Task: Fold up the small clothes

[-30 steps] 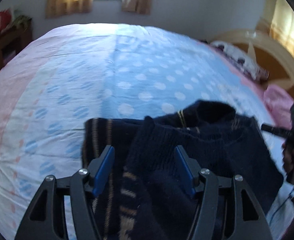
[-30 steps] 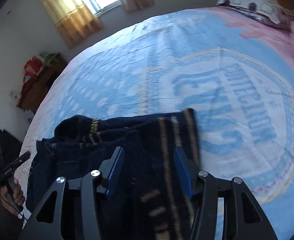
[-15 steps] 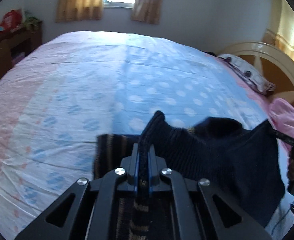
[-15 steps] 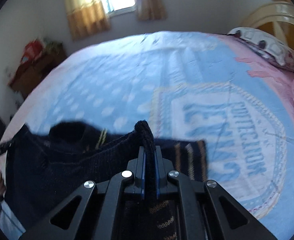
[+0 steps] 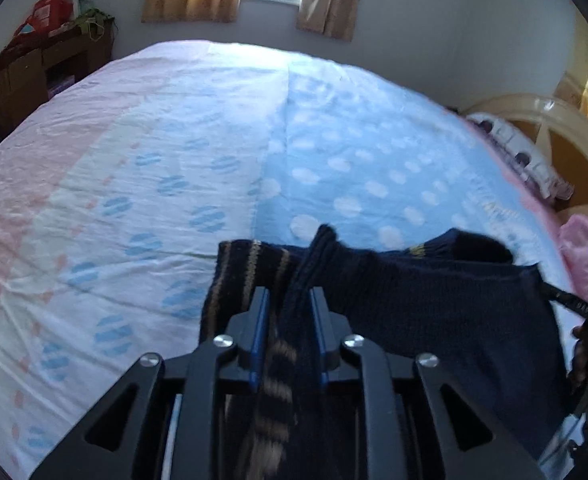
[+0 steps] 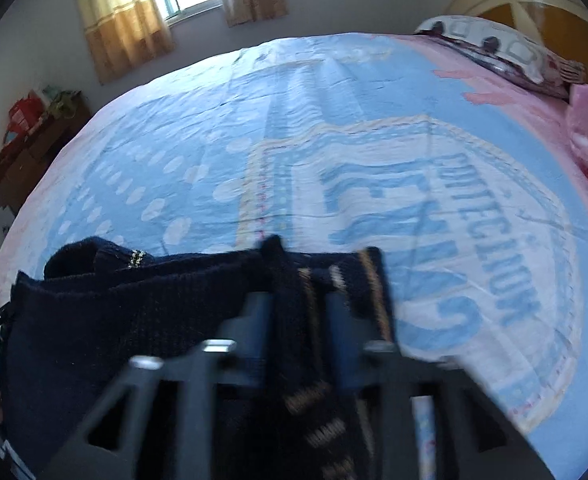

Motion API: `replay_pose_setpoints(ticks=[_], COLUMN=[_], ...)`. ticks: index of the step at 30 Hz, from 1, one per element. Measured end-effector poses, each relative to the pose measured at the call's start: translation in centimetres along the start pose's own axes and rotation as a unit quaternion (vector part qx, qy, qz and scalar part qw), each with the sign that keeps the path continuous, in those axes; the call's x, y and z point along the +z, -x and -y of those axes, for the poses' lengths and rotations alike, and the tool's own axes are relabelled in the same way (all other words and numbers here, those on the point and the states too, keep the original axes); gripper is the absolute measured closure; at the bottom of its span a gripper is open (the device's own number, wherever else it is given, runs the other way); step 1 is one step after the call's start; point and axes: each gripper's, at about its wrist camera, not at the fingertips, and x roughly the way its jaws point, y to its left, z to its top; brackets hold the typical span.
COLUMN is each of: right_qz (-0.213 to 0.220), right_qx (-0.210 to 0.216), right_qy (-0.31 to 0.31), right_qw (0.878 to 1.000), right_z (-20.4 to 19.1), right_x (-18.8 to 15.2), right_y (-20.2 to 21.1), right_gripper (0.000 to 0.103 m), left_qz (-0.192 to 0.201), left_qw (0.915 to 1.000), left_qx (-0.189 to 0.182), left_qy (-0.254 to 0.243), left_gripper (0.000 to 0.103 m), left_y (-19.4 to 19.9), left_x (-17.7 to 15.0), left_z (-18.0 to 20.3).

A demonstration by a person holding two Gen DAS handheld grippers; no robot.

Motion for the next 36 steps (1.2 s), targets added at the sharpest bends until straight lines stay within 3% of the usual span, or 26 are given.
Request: replay_pose_setpoints(ticks=[4,7,11,12,18,23,25,30,36], right_qz=[0.016,0.016,-0.001,-0.009,-0.025,-0.009,-0.002,0.027,-0.015], right_qx=[0.026,0.057,0.088,0.092,0.047,0.032,0.023,0.058,0.055], right_qy=[0.002,0.025,0.068,0.081,0.110,0.111,0.096,0.115,0.147], right_qw=[1.000,0.998,0.994,0.992,0.993,0.993,0.995,0.991,0.987], right_z=[0.2,-0.5,-1.5,-1.7,-0.6,-0.5,-1.2,-6.7,-12.4], right_x=[-2.1,-5.0,-9.8,-11.3,-15.7,-16.4,-15.7,-14.4,-15.9], right_y=[3.8,6.4,8.7,9.2,9.3,9.9,10.7,11.8,8.4], right_gripper=[0.051,0.051,0.051,0.051,0.051,0.051,0.051,0.051,0.051], left_qz=[0.031,0.026,-0.006,-0.013,-0.009,-0.012,-0.013,-0.015,-0.018], left_qw=[0.9993,0.9987,0.9964,0.9943,0.9882,0.9908,0.9901,0.9936,0.9959], left_qx=[-0.007,-0.018,0.017,0.041,0.074,0.079,0.092,0.085,0.068], left_qy=[-0.019,-0.041,-0.083,-0.097,-0.133,-0.109,-0.106,-0.073,-0.058], left_gripper=[0.054,0.050,0.050,0.050,0.045,0.040,0.028,0.018,0.017], left_y=[4.3,5.9,5.8,5.5,5.6,6.4,6.4,6.1,6.1], left_x=[-2.7,-5.6,-9.3,-10.3,-13.0,-13.4,-13.8,-13.9,-14.1], left_z=[0.9,1.8,2.5,2.5,2.6,2.2,2.1,0.9,0.3])
